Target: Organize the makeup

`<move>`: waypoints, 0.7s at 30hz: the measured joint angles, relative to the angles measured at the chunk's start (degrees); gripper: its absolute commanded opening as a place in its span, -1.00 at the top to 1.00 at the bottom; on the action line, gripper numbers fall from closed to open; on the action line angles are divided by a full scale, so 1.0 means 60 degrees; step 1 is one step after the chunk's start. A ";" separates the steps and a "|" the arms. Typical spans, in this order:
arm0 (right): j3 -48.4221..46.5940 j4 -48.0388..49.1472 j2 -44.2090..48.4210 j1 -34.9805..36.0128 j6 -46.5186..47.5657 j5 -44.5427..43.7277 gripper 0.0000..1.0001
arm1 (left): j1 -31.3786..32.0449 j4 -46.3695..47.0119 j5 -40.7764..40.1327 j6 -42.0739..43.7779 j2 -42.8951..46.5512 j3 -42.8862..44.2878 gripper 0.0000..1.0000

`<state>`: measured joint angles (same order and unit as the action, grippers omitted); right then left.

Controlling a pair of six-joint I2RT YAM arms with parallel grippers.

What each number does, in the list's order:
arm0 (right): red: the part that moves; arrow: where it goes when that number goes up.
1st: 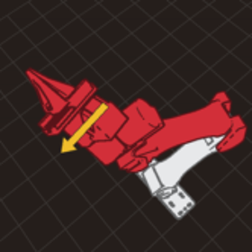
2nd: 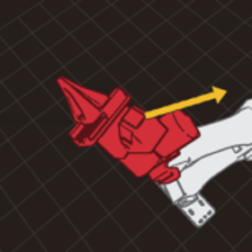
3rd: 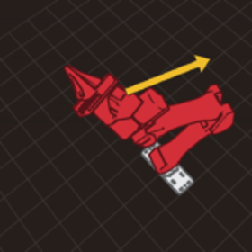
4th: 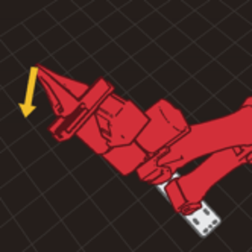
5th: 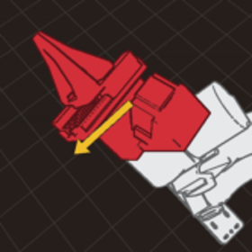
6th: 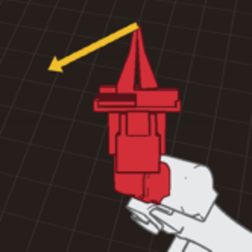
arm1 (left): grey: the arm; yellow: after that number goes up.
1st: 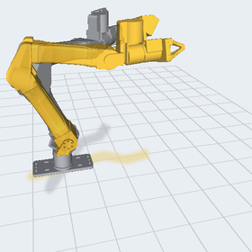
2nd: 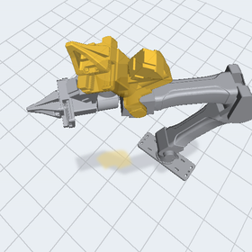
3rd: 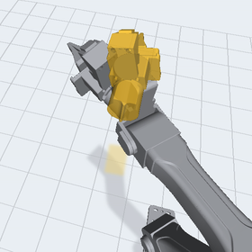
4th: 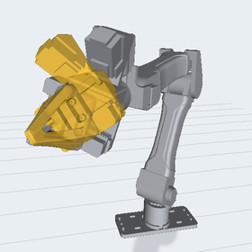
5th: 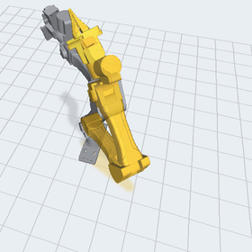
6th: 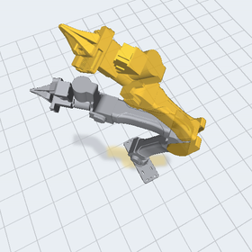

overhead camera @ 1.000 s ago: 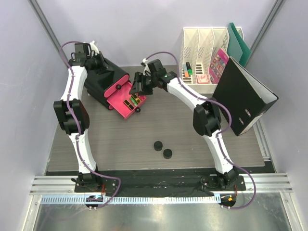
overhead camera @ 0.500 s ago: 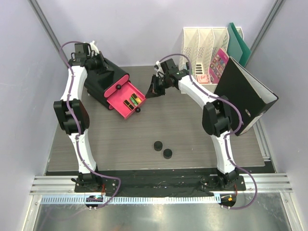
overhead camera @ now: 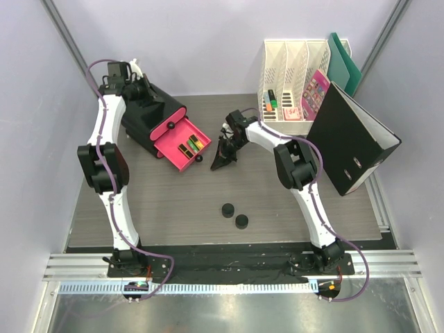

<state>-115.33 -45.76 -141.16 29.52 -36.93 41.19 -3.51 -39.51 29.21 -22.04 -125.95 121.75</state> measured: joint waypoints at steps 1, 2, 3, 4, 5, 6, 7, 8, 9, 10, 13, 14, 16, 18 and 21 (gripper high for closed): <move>-0.0062 0.0004 -0.0138 0.0000 -0.0106 0.0095 0.98 | 0.0000 -0.0004 0.0000 0.0000 0.0000 0.0000 1.00; -0.0095 0.0018 -0.0244 0.0000 -0.0200 0.0204 0.98 | 0.0000 -0.0004 0.0000 0.0000 0.0000 0.0000 1.00; -0.0102 0.0062 -0.0299 0.0000 -0.0328 0.0302 0.98 | 0.0000 -0.0004 0.0000 0.0000 0.0000 0.0000 1.00; -0.0106 0.0168 -0.0342 0.0000 -0.0521 0.0448 0.98 | 0.0000 -0.0004 0.0000 0.0000 0.0000 0.0004 1.00; -0.0106 0.0317 -0.0357 0.0000 -0.0729 0.0568 0.98 | 0.0000 -0.0004 0.0000 0.0000 0.0000 0.0004 1.00; -0.0106 0.0484 -0.0357 0.0000 -0.0925 0.0674 0.98 | 0.0000 -0.0004 0.0000 0.0000 0.0000 0.0004 1.00; -0.0098 0.0769 -0.0357 0.0000 -0.1220 0.0820 0.98 | 0.0000 -0.0004 -0.0004 0.0000 0.0000 0.0004 1.00; -0.0098 0.1071 -0.0357 0.0000 -0.1504 0.0951 0.98 | 0.0000 -0.0004 -0.0004 0.0000 0.0000 0.0004 1.00; -0.0095 0.1388 -0.0357 0.0000 -0.1770 0.1071 0.97 | 0.0000 -0.0004 -0.0004 0.0000 0.0000 0.0004 1.00; -0.0084 0.1687 -0.0357 0.0000 -0.2036 0.1173 0.98 | 0.0000 -0.0004 -0.0004 0.0000 0.0000 0.0004 1.00; -0.0073 0.2284 -0.0361 0.0004 -0.2656 0.1333 0.98 | 0.0000 -0.0004 -0.0004 0.0000 0.0000 0.0000 1.00; -0.0055 0.2492 -0.0372 0.0007 -0.2911 0.1355 0.98 | 0.0000 -0.0004 -0.0004 0.0000 0.0000 0.0000 1.00; -0.0004 0.2838 -0.0397 0.0000 -0.3279 0.1384 0.98 | 0.0000 -0.0004 -0.0004 0.0004 0.0000 0.0000 1.00; 0.0091 0.3249 -0.0441 -0.0004 -0.3738 0.1413 0.98 | 0.0000 -0.0004 -0.0004 0.0000 0.0000 0.0004 1.00; 0.0313 0.3945 -0.0484 -0.0004 -0.4481 0.1512 0.97 | 0.0000 -0.0004 -0.0004 0.0000 0.0000 0.0004 1.00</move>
<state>-113.45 -22.09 -144.07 29.50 -63.81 50.26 -3.51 -39.53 29.19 -22.04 -125.95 121.78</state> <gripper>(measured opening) 0.017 0.002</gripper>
